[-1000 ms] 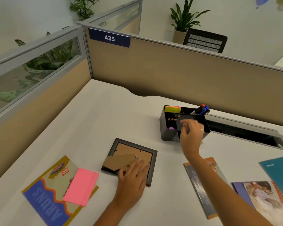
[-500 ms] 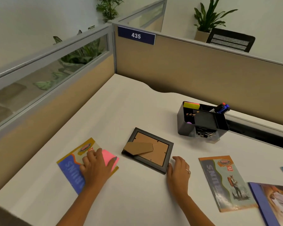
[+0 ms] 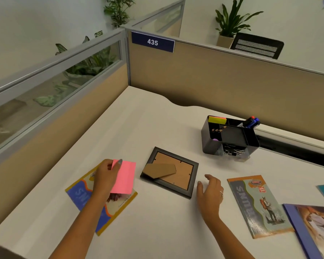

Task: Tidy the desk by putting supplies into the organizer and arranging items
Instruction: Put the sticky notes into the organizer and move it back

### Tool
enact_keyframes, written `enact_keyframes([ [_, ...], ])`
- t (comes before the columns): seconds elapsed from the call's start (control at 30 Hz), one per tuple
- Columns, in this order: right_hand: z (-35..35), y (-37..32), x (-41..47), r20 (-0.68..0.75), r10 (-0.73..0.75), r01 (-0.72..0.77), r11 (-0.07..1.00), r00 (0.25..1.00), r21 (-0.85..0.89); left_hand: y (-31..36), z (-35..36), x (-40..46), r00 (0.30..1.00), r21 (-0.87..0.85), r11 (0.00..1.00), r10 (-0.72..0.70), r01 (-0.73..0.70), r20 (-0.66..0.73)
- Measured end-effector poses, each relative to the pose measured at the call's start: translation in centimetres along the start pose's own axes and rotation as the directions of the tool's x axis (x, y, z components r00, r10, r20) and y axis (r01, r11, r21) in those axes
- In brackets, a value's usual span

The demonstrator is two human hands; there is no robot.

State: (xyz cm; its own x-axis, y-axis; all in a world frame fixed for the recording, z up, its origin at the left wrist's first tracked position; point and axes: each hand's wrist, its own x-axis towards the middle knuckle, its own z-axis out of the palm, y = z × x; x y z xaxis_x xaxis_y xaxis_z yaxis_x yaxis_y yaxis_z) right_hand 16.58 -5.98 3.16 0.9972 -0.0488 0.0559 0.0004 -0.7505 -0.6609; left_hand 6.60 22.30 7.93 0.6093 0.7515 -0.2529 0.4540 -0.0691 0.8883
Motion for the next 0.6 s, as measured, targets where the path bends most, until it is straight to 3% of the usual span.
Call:
enact_keyframes([
  [0.07, -0.4, -1.5, 0.0, -0.079, 0.015, -0.011, 0.999, 0.997, 0.047, 2.0, 0.2, -0.1, 0.999, -0.088, 0.995, 0.043, -0.042, 0.019],
  [0.13, -1.0, -3.4, -0.4, -0.062, -0.017, 0.029, 0.982, 0.998, 0.189, 4.1, 0.8, -0.4, 0.995, -0.166, 0.983, 0.088, -0.080, 0.039],
  [0.27, -3.0, -8.5, -1.5, 0.271, -0.017, -0.139, 0.827, 0.962, 0.545, 7.1, 3.0, -1.3, 0.983, -0.290, 0.950, 0.154, -0.118, 0.104],
  [0.33, -3.6, -10.4, -1.7, 0.471, -0.032, -0.289, 0.752, 0.882, 0.592, 7.9, 4.4, -1.8, 0.978, -0.339, 0.935, 0.155, -0.101, 0.137],
  [0.4, -3.8, -11.6, -1.9, 0.571, -0.073, -0.371, 0.691, 0.818, 0.621, 8.3, 5.9, -2.2, 0.977, -0.364, 0.927, 0.156, -0.093, 0.149],
  [0.5, -4.0, -12.0, -1.8, 0.581, -0.069, -0.423, 0.616, 0.811, 0.664, 8.6, 7.9, -3.0, 0.975, -0.390, 0.917, 0.156, -0.084, 0.158],
  [0.6, -4.1, -11.1, -1.2, 0.557, 0.029, -0.468, 0.581, 0.830, 0.666, 8.6, 9.4, -3.8, 0.976, -0.429, 0.901, 0.148, -0.065, 0.163],
])
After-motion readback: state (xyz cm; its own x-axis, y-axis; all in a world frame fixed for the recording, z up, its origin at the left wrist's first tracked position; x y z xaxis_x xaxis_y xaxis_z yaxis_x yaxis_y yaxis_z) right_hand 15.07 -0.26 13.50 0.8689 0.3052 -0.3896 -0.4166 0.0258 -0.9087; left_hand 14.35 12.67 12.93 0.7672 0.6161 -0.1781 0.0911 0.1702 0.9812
